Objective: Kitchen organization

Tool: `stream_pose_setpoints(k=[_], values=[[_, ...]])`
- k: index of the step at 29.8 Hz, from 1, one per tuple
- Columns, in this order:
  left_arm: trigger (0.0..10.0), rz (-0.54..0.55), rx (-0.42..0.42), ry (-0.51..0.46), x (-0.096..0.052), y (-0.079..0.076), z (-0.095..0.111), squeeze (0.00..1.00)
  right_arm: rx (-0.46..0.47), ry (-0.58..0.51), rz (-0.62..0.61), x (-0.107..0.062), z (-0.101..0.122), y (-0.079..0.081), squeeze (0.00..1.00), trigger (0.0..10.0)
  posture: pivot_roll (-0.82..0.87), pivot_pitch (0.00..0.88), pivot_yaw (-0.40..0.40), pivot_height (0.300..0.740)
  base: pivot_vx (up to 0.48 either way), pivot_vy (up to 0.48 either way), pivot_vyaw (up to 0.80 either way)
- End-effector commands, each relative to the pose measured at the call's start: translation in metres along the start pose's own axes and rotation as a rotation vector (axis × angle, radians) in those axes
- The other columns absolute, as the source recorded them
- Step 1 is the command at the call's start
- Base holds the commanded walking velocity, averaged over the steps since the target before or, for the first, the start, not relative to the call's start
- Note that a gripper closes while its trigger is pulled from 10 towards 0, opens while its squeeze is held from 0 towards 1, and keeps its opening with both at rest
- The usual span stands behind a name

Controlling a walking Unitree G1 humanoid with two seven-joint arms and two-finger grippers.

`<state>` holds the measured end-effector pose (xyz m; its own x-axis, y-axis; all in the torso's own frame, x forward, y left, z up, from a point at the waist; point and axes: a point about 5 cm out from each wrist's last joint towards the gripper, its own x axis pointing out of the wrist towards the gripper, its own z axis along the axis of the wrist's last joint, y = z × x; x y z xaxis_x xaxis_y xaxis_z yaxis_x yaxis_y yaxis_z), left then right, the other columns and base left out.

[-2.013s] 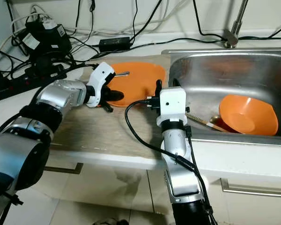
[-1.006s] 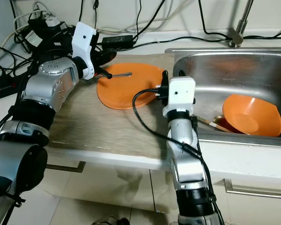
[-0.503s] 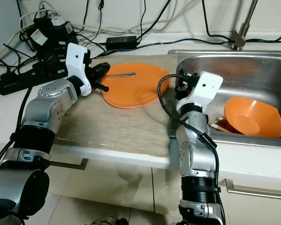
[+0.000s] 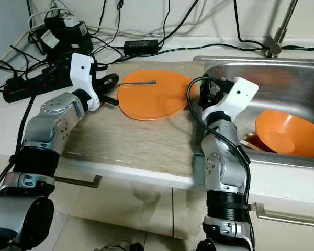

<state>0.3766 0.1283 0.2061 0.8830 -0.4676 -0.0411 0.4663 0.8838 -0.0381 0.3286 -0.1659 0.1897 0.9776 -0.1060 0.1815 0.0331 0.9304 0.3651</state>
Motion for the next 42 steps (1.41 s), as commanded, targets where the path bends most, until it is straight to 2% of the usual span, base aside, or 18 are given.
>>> stream_pose_setpoints(k=[1,9,15,19,20,21,22,26,31,39,42], values=[[10.0,0.003,0.006,0.003,-0.002,0.000,0.001,0.00,0.012,-0.009,0.022,0.003,0.007,0.003,1.00,10.0,-0.01,0.000,0.106,0.740,0.000,0.000,0.00],[10.0,0.001,0.003,0.015,-0.001,-0.001,-0.001,0.00,0.047,0.031,0.042,0.001,0.001,0.004,1.00,10.0,-0.01,0.000,0.105,0.740,0.000,0.000,0.00],[10.0,-0.097,-0.003,-0.011,-0.001,-0.018,0.007,0.00,0.044,0.071,0.025,0.000,-0.007,0.004,1.00,10.0,-0.01,0.000,0.106,0.740,0.000,0.000,0.00],[10.0,-0.106,-0.005,-0.010,0.000,-0.023,0.007,0.00,0.041,0.098,0.015,0.000,-0.012,0.004,1.00,10.0,-0.01,0.000,0.108,0.740,0.000,0.000,0.00],[10.0,-0.109,-0.008,-0.006,0.000,-0.024,0.006,0.00,0.056,0.122,0.002,0.001,-0.015,0.004,0.38,10.0,-0.01,0.000,0.110,0.740,0.000,0.000,0.00],[10.0,-0.109,-0.008,-0.006,0.000,-0.024,0.006,0.00,0.056,0.122,0.002,0.001,-0.015,0.004,0.38,10.0,-0.01,0.000,0.110,0.740,0.000,0.000,0.00],[10.0,-0.110,-0.011,-0.001,-0.001,-0.024,0.006,0.00,0.101,0.141,0.002,0.002,-0.017,0.005,0.00,10.0,-0.01,0.000,0.111,0.740,0.000,0.000,0.00],[10.0,-0.103,-0.010,0.010,-0.002,-0.022,0.005,0.00,0.189,0.174,0.007,0.004,-0.020,0.009,0.00,10.0,0.00,0.000,0.110,0.740,0.000,0.000,0.00],[10.0,-0.095,-0.007,0.016,-0.002,-0.020,0.005,0.00,0.208,0.195,0.044,0.005,-0.024,0.017,0.00,10.0,0.00,0.000,0.108,0.740,0.000,0.000,0.00],[10.0,-0.094,-0.005,0.023,-0.002,-0.021,0.005,0.00,0.322,0.266,0.179,0.010,-0.033,0.050,0.00,10.0,0.01,0.000,0.106,0.740,0.000,0.000,0.00],[10.0,-0.093,-0.004,0.027,-0.002,-0.021,0.005,0.00,0.352,0.284,0.188,0.012,-0.036,0.056,0.00,10.0,0.01,0.000,0.106,0.740,0.000,0.000,0.00]])
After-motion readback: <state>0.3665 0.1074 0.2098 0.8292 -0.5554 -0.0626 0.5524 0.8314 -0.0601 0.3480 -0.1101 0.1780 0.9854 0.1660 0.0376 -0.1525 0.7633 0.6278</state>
